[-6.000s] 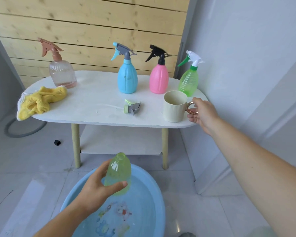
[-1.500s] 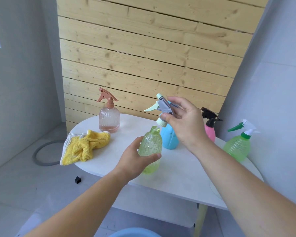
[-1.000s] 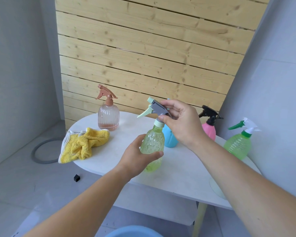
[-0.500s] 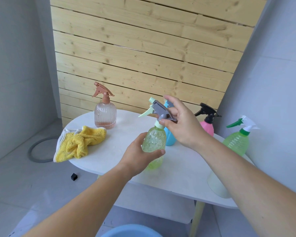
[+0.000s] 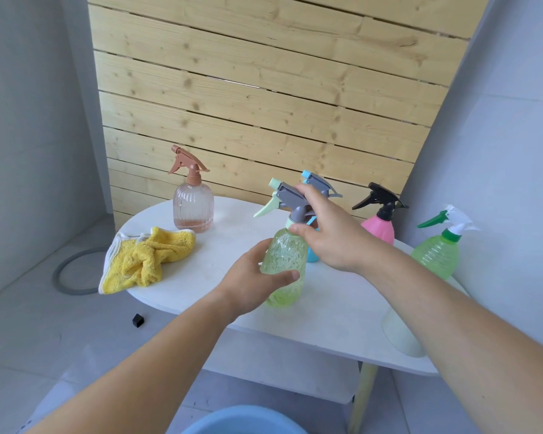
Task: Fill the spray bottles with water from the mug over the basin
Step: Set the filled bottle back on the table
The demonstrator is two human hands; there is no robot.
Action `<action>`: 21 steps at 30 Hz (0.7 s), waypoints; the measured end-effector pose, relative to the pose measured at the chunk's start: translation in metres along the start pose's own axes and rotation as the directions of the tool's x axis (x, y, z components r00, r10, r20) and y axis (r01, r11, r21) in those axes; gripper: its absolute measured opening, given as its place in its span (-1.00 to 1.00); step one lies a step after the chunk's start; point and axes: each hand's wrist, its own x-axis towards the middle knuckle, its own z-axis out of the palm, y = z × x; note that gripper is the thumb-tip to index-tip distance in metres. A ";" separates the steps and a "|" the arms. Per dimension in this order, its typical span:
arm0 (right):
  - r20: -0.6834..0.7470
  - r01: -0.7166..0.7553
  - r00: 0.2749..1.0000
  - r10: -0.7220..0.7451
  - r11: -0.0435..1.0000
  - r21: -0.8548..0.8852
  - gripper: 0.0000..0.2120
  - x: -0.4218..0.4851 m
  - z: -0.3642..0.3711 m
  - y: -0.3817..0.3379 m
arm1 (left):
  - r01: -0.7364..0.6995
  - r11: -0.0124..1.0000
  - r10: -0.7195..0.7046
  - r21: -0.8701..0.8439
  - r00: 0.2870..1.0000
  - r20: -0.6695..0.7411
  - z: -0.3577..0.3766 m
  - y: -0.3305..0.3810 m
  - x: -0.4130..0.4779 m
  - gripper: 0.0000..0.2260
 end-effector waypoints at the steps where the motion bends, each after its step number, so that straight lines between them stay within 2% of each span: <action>1: -0.017 0.006 1.000 -0.006 0.999 -0.034 -0.51 0.001 0.002 -0.001 | 0.002 1.000 -0.002 0.000 1.000 -0.002 0.000 -0.001 0.001 -0.47; 4: -0.067 0.038 0.997 -0.044 0.996 -0.078 -0.47 0.003 0.006 -0.002 | -0.002 1.000 0.002 -0.004 1.000 -0.008 0.000 -0.002 0.001 -0.48; 8: -0.009 -0.002 1.000 0.002 0.996 0.085 -0.48 0.004 0.003 0.001 | -0.017 1.000 0.018 0.011 0.999 -0.027 0.001 -0.003 0.002 -0.49; 14: -0.065 -0.003 0.998 0.008 0.997 0.081 -0.46 0.005 0.007 0.001 | -0.019 1.000 0.020 0.023 0.999 -0.030 0.001 -0.003 0.001 -0.47; 18: -0.015 -0.032 0.999 0.035 0.988 0.151 -0.46 0.007 0.003 0.005 | -0.021 1.000 0.021 0.015 0.999 -0.037 0.003 -0.003 -0.001 -0.46; 21: -0.023 -0.023 0.999 0.026 0.993 0.113 -0.62 0.008 0.002 0.004 | -0.021 0.999 0.022 0.026 0.999 -0.039 0.004 -0.004 0.000 -0.46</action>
